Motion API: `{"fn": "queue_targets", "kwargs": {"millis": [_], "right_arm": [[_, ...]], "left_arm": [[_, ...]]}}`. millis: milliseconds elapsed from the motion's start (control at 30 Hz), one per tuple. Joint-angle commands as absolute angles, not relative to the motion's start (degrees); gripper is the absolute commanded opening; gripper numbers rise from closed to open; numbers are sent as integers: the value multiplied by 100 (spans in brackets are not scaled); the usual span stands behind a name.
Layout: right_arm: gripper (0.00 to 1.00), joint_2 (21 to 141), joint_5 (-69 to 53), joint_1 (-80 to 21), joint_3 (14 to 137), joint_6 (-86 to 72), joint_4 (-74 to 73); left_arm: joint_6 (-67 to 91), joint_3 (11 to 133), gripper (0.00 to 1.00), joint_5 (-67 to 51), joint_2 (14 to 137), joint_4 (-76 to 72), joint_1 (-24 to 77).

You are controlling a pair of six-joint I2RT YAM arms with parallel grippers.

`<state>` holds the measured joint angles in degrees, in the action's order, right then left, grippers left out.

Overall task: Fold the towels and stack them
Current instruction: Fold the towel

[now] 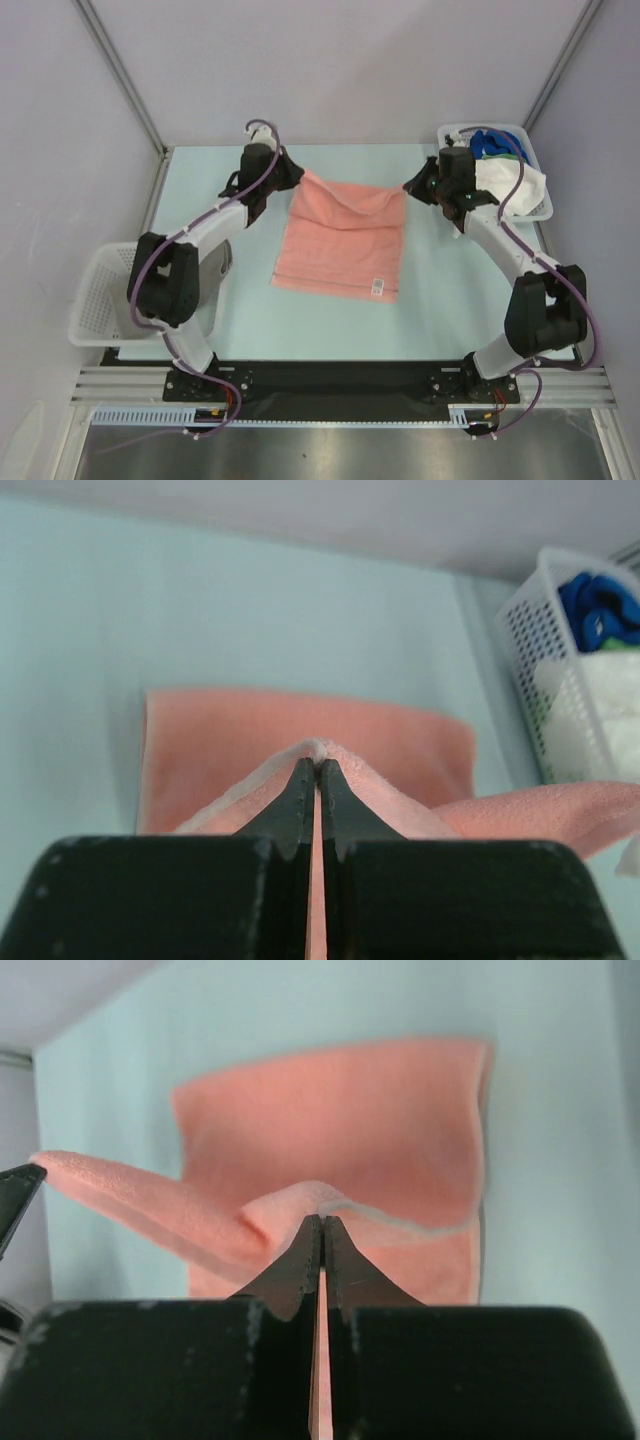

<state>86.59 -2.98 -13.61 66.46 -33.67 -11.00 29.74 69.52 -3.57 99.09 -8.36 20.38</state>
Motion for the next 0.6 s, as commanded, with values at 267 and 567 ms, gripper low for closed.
{"fn": "queue_targets", "kwargs": {"millis": [267, 567], "right_arm": [[0, 10782, -1020, -650, 9868, -2927, -518], [0, 11408, -861, -607, 11248, -2654, -440]], "left_arm": [[2426, 10651, 0, -325, 11908, -1098, 1714], [2303, 11952, 0, -518, 12621, -1520, 1529]]}}
